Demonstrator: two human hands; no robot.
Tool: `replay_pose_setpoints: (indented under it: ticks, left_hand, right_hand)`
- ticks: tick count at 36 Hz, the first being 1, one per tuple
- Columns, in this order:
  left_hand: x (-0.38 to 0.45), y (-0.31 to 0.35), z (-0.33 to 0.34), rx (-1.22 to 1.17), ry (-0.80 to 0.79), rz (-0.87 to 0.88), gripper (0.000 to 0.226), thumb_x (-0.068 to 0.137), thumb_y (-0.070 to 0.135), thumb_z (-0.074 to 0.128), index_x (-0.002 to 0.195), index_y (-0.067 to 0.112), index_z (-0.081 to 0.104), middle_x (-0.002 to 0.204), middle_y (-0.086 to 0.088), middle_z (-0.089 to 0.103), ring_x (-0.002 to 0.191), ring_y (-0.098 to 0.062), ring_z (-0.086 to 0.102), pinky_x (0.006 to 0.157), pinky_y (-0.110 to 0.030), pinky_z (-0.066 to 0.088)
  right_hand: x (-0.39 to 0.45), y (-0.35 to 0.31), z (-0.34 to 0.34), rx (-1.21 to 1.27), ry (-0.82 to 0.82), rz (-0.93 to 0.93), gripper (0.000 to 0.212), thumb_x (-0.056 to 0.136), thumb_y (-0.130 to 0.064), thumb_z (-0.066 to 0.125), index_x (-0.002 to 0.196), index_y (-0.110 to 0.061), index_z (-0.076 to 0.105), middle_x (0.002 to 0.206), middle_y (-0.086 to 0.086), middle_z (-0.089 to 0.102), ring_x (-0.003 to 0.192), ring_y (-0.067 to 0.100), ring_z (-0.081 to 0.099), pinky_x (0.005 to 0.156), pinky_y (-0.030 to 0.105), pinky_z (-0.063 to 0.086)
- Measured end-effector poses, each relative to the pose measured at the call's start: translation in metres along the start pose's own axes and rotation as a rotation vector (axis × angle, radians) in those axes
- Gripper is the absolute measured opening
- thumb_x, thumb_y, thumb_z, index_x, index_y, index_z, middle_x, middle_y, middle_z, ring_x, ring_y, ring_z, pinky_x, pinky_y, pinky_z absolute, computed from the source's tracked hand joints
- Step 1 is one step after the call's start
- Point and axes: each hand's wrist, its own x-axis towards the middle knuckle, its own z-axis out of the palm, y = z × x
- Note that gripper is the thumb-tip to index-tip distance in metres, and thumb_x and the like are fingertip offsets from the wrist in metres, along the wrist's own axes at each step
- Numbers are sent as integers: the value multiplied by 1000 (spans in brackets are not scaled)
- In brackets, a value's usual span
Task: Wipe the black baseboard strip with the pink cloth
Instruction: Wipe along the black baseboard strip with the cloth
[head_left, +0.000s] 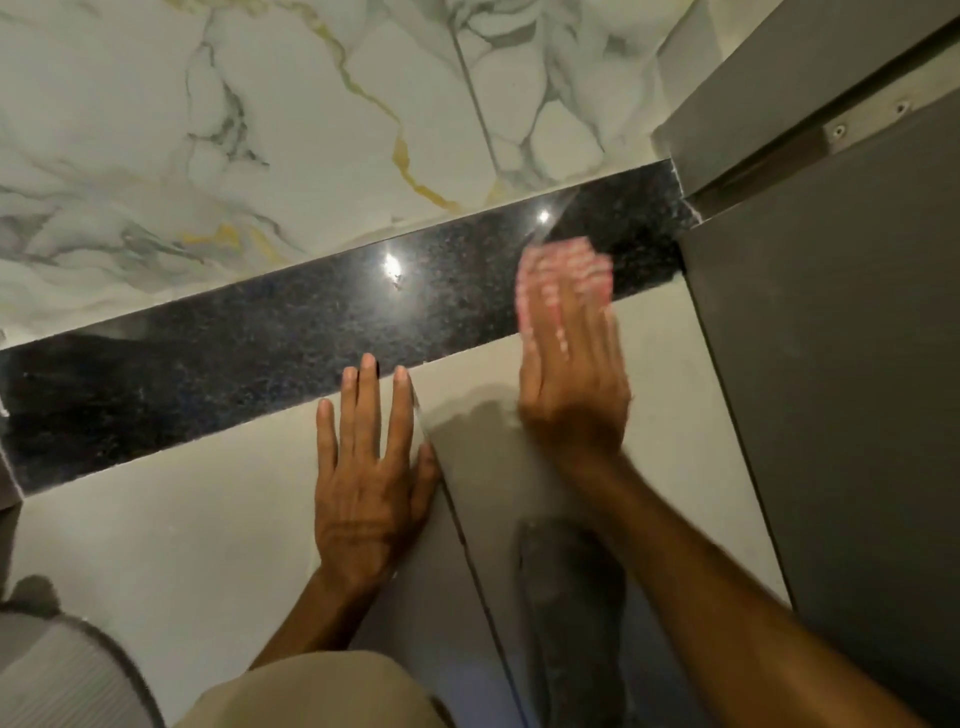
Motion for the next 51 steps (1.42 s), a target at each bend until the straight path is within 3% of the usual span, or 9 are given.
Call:
replay_pose_setpoints:
  ticks: [5, 12, 16, 22, 30, 37, 40, 47, 51]
  left_hand:
    - [0, 0, 2, -27, 7, 9, 73, 113, 49, 31, 175, 16, 14, 183, -20, 7, 171, -36, 2, 139, -52, 0]
    - [-1, -2, 3, -10, -15, 10, 75, 110, 46, 38, 175, 13, 18, 182, -23, 9, 170, -39, 8, 138, -60, 8]
    - [0, -1, 1, -16, -26, 11, 74, 109, 45, 38, 174, 12, 24, 181, -24, 14, 170, -40, 12, 136, -63, 12]
    - [1, -2, 0, -32, -40, 30, 78, 107, 52, 36, 175, 17, 19, 182, -22, 10, 170, -39, 10, 136, -62, 6]
    - [0, -3, 4, 24, -17, 33, 76, 110, 56, 32, 175, 19, 18, 184, -19, 9, 171, -37, 8, 137, -59, 3]
    - [-1, -5, 2, -42, -3, 21, 74, 111, 54, 30, 175, 19, 19, 183, -20, 9, 171, -37, 7, 138, -60, 6]
    - [-3, -6, 2, -47, 32, -20, 73, 113, 56, 22, 175, 18, 20, 183, -21, 10, 171, -36, 6, 138, -60, 5]
    - [-29, -20, 5, -57, 141, -209, 69, 115, 52, 26, 174, 16, 25, 182, -22, 14, 170, -39, 11, 138, -61, 8]
    - [-62, -44, -1, 0, 112, -327, 66, 115, 47, 29, 172, 14, 29, 179, -25, 21, 168, -42, 20, 135, -66, 16]
  right_hand:
    - [85, 25, 11, -29, -64, 145, 63, 121, -34, 30, 178, -15, 12, 187, 13, 8, 175, 33, 6, 141, 40, 0]
    - [38, 14, 4, -6, 3, -117, 59, 116, -8, 41, 173, -3, 28, 183, 21, 23, 173, 38, 15, 140, 55, 24]
    - [-24, 24, -5, -97, 86, 182, 49, 111, -10, 58, 159, -1, 56, 164, 26, 54, 155, 44, 52, 124, 59, 51]
    - [48, 17, 11, -17, 50, 360, 57, 118, -27, 36, 172, -9, 33, 180, 18, 32, 170, 38, 27, 141, 53, 24]
    - [9, -4, 18, -9, -64, -178, 55, 115, -19, 40, 170, -10, 40, 178, 17, 38, 169, 35, 32, 139, 50, 29]
    - [-30, -18, 2, -28, -3, 589, 59, 119, -30, 34, 176, -19, 23, 185, 12, 22, 173, 36, 20, 143, 54, 18]
    - [6, -41, 15, -37, 42, 690, 61, 119, -32, 32, 177, -19, 19, 186, 13, 17, 173, 37, 16, 143, 55, 16]
    - [39, -138, 51, -47, -104, -102, 65, 119, -36, 26, 178, -15, 10, 187, 14, 8, 175, 33, 8, 143, 45, 3]
    - [-19, -140, 41, 109, -244, -563, 59, 117, -28, 44, 173, -15, 33, 182, 14, 28, 172, 35, 23, 144, 49, 16]
